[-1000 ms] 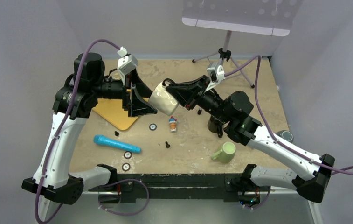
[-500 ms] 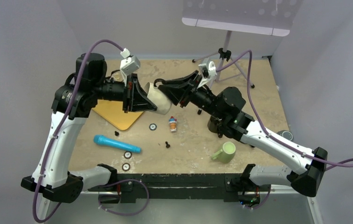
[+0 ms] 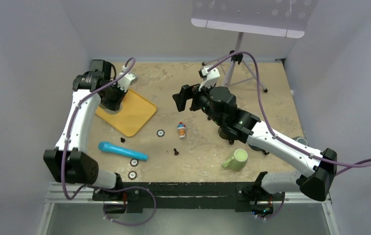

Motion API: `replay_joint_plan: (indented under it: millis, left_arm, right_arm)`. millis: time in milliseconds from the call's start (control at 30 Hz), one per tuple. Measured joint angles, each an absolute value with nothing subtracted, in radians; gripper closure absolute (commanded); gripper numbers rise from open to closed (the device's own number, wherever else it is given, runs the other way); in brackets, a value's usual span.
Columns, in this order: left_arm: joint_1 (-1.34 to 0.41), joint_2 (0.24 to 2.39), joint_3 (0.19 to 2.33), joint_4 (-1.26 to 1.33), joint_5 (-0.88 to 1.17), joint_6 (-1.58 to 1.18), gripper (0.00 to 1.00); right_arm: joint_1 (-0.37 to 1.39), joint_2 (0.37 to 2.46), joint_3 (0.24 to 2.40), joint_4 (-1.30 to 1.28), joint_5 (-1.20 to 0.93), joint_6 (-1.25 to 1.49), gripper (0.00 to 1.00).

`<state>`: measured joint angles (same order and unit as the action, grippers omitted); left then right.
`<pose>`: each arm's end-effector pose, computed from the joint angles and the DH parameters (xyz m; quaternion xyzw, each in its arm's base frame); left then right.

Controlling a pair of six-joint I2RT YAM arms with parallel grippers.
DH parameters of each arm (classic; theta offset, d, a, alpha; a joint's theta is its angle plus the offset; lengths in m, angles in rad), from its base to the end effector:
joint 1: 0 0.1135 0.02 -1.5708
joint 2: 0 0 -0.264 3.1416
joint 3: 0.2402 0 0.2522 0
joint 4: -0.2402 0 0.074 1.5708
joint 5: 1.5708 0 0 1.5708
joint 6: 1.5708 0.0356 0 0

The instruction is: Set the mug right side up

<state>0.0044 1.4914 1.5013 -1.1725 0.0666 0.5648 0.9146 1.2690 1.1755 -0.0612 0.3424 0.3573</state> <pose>0.2869 -0.0011 0.3386 0.2771 0.9387 0.0256 0.2036 0.1908 0.2282 0.3859 -0.0994 0.7501 0.2765 0.5924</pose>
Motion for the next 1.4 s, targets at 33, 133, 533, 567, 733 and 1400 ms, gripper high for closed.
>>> replay_joint_plan:
  millis: [33, 133, 533, 567, 733, 1400]
  left_arm:
    - [0.024, 1.52, 1.495, -1.16, 0.051, 0.581, 1.0]
    - [0.054, 1.597, 1.476, -1.129, 0.009, 0.628, 1.0]
    - [0.049, 1.75, 1.415, -1.01, 0.039, 0.73, 1.0]
    - [0.045, 1.758, 1.415, -1.007, 0.057, 0.73, 1.0]
    - [-0.038, 1.764, 1.416, -0.982, 0.091, 0.727, 1.0]
    - [-0.097, 1.93, 1.547, -0.921, 0.124, 0.69, 0.21]
  right_arm:
    - [0.914, 1.269, 1.166, -0.071, 0.356, 0.356, 0.02]
    - [0.913, 1.269, 1.146, -0.098, 0.398, 0.35, 0.02]
    - [0.896, 1.263, 1.078, -0.105, 0.454, 0.323, 0.02]
    - [0.892, 1.263, 1.076, -0.107, 0.454, 0.323, 0.02]
    - [0.852, 1.264, 1.076, -0.126, 0.453, 0.337, 0.02]
    - [0.694, 1.283, 1.01, -0.676, 0.604, 0.606, 0.05]
